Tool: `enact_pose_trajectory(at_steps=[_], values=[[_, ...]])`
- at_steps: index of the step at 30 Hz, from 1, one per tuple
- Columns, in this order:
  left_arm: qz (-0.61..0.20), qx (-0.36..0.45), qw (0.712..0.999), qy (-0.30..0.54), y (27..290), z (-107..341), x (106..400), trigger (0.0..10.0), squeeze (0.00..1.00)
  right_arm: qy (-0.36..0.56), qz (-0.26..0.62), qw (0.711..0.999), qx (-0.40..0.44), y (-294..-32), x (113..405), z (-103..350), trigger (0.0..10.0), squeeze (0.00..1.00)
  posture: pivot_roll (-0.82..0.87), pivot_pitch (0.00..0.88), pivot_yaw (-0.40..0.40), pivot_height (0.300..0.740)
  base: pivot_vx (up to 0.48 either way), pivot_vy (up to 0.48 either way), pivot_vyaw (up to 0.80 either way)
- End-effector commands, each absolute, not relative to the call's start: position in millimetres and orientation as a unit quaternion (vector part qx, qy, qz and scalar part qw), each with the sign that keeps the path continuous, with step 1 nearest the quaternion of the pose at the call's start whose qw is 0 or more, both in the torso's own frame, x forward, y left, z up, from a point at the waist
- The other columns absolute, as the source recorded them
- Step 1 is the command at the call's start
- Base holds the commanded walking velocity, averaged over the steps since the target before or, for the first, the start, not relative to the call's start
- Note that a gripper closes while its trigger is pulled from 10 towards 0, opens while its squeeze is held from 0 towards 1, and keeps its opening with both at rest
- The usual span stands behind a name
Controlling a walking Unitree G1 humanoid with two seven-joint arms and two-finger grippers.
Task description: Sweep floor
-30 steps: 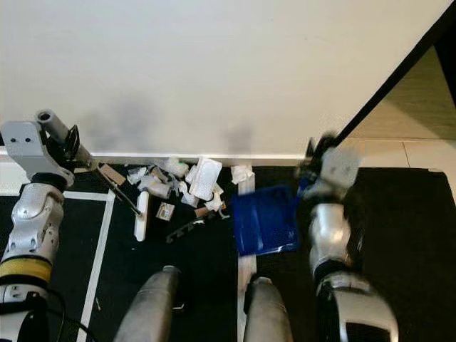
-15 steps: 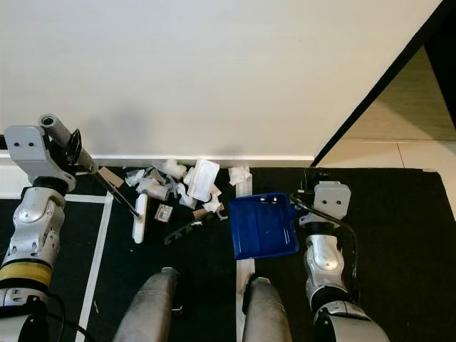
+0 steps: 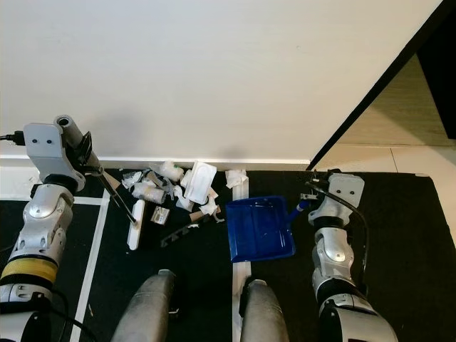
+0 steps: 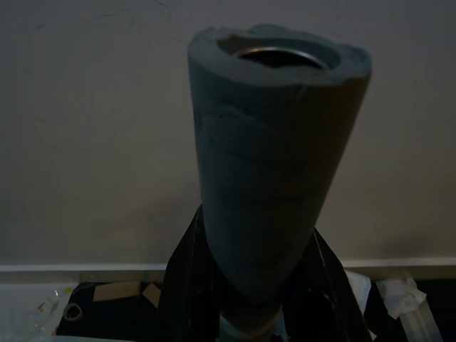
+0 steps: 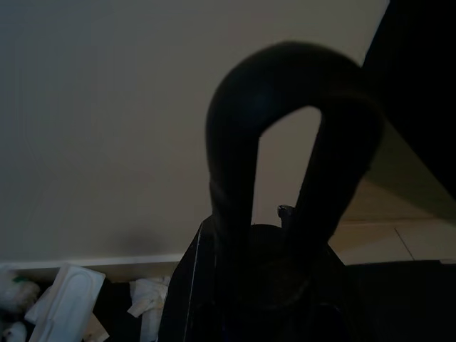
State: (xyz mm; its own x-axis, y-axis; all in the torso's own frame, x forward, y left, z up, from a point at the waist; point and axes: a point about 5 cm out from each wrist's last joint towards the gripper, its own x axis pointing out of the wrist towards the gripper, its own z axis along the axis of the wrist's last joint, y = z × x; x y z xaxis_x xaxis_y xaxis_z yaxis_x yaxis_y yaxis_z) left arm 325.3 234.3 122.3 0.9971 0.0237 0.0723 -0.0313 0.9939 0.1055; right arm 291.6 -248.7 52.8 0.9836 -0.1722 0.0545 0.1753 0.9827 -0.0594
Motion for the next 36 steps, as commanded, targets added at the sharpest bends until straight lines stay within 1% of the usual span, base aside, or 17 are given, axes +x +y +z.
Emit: enact_pose_trajectory(at_steps=[1, 3, 4, 6, 12, 14, 21, 26, 33, 36], values=[[0.019, 0.051, 0.998, -0.016, 233, 113, 324, 10.0, 0.00, 0.066, -0.090, 0.994, -0.016, -251, 272, 21, 10.0, 0.00, 0.18, 0.227, 0.034, 0.740, 0.000, 0.000, 0.00], [0.021, 0.051, 0.998, -0.016, 232, 114, 324, 10.0, 0.00, 0.068, -0.089, 0.994, -0.018, -254, 272, 22, 10.0, 0.00, 0.18, 0.227, 0.034, 0.740, 0.000, 0.000, 0.00], [0.035, 0.060, 0.997, -0.016, 233, 114, 326, 10.0, 0.00, 0.068, -0.089, 0.994, -0.017, -263, 272, 25, 10.0, 0.00, 0.17, 0.228, 0.034, 0.740, 0.000, 0.000, 0.00], [0.041, 0.062, 0.997, -0.014, 234, 115, 327, 10.0, 0.00, 0.065, -0.089, 0.994, -0.013, -267, 273, 28, 10.0, 0.00, 0.17, 0.228, 0.033, 0.740, 0.000, 0.000, 0.00], [0.044, 0.065, 0.997, 0.003, 235, 113, 330, 10.0, 0.00, 0.064, -0.079, 0.995, 0.000, -273, 276, 33, 10.0, 0.00, 0.17, 0.233, 0.029, 0.740, 0.000, 0.000, 0.00], [0.050, 0.071, 0.996, 0.028, 237, 109, 332, 10.0, 0.00, 0.083, -0.074, 0.994, 0.010, -277, 278, 32, 10.0, 0.00, 0.16, 0.232, 0.027, 0.740, 0.000, 0.000, 0.00], [0.057, 0.079, 0.994, 0.041, 238, 108, 335, 10.0, 0.00, 0.131, -0.090, 0.987, 0.022, -285, 275, 25, 10.0, 0.00, 0.15, 0.224, 0.018, 0.740, 0.000, 0.000, 0.00], [0.060, 0.077, 0.994, 0.040, 237, 109, 336, 10.0, 0.00, 0.130, -0.095, 0.987, 0.030, -287, 275, 26, 10.0, 0.00, 0.15, 0.221, 0.013, 0.740, 0.000, 0.000, 0.00], [0.067, 0.078, 0.994, 0.037, 236, 110, 337, 10.0, 0.00, 0.115, -0.097, 0.988, 0.021, -291, 278, 33, 10.0, 0.00, 0.14, 0.212, 0.009, 0.740, 0.000, 0.000, 0.00], [0.069, 0.078, 0.994, 0.028, 238, 112, 338, 10.0, 0.00, 0.099, -0.113, 0.989, 0.007, -293, 280, 38, 10.0, 0.00, 0.15, 0.209, 0.011, 0.740, 0.000, 0.000, 0.00]])
